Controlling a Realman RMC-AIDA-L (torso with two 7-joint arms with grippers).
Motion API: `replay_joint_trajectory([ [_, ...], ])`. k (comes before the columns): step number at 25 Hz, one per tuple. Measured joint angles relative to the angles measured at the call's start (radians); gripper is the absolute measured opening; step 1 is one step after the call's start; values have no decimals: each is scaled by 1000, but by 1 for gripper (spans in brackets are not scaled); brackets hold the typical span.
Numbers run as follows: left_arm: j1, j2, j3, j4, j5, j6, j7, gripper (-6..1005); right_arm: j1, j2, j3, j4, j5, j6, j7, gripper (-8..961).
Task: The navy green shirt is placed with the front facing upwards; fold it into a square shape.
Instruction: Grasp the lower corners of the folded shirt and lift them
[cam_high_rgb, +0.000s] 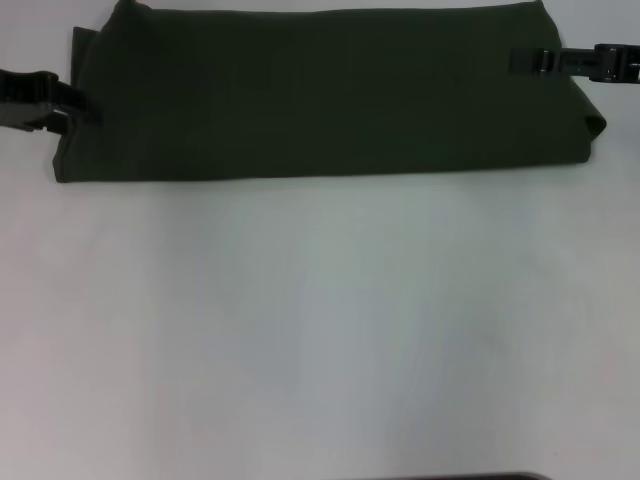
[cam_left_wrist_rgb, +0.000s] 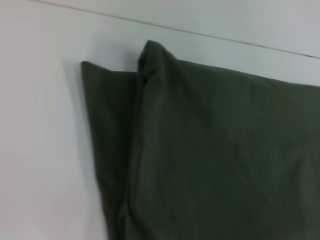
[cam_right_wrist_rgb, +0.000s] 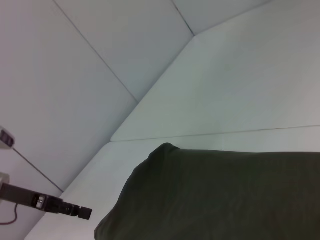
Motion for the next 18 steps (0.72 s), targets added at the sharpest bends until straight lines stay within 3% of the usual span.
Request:
replay_joint_trajectory([
  [8,-22,0,12,-84,87,-151,-65,527,-4,0,0,1,0,1,22,930],
  [18,-44,6,11,-125,169,-185,-92,530,-15,5,8,3,0,3,26,930],
])
